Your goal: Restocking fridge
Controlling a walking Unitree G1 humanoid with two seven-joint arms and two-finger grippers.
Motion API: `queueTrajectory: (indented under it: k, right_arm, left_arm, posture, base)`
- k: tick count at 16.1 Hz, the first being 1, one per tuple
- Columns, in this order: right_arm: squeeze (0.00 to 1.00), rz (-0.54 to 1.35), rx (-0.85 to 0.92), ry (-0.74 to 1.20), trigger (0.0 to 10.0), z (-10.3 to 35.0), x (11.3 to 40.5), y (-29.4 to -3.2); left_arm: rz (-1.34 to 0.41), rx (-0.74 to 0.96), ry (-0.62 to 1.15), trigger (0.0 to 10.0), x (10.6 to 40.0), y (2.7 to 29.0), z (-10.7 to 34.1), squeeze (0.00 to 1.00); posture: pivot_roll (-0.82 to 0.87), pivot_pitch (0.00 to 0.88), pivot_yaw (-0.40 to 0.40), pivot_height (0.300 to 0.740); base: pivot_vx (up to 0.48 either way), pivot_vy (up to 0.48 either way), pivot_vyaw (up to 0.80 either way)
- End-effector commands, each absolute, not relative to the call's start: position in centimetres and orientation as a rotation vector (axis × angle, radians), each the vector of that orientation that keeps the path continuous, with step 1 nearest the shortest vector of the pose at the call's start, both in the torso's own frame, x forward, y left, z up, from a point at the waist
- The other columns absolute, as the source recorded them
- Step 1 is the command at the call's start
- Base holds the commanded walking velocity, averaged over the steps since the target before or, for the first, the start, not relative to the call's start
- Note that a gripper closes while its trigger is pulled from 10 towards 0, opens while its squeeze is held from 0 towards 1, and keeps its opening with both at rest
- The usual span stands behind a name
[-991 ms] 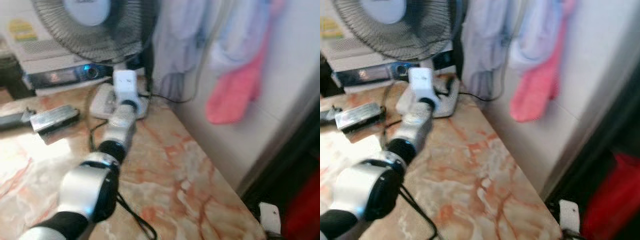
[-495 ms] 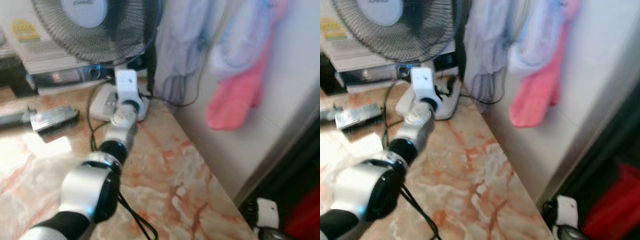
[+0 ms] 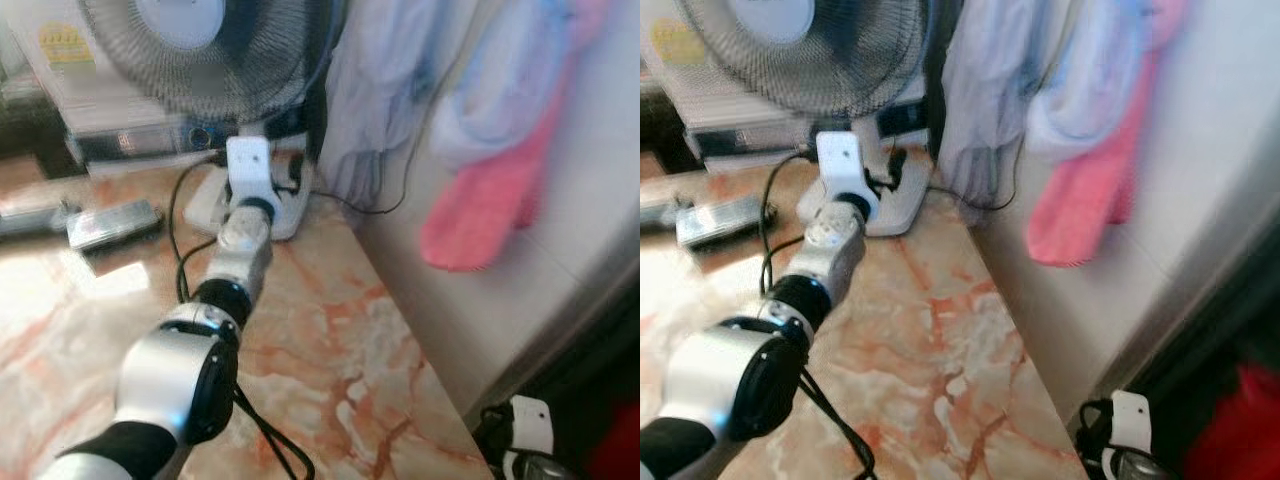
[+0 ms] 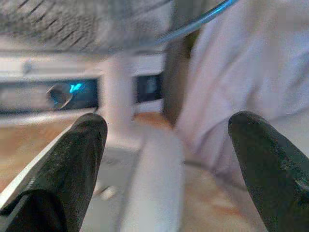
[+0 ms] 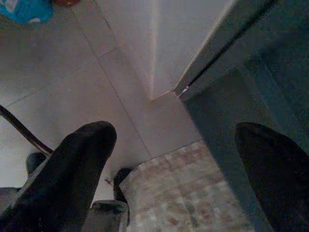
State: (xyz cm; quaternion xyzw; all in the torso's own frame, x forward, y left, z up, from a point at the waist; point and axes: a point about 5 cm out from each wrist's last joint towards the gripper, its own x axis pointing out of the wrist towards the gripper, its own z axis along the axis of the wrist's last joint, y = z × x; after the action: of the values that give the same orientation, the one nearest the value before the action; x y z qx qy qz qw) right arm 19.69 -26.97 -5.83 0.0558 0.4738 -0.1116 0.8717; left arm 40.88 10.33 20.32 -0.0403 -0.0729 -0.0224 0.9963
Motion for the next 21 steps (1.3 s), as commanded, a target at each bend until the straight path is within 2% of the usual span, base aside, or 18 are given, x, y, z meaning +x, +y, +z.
queueTrajectory:
  k: [1,21]
  right_arm:
    - [0.0,-0.234,0.122,0.993,10.0,-5.93,19.54,-26.93]
    - [0.0,-0.234,0.122,0.992,10.0,-5.93,19.55,-26.92]
  left_arm:
    - [-0.049,-0.066,-0.143,10.0,40.91,10.34,20.34,0.0]
    - [-0.049,-0.066,-0.143,10.0,40.91,10.36,20.33,0.0]
  posture:
    - [0.05,0.0,-0.019,0.74]
    - [0.05,0.0,-0.019,0.74]
  base:
    - [0.304,0.0,0.0]
    - [0.304,0.0,0.0]
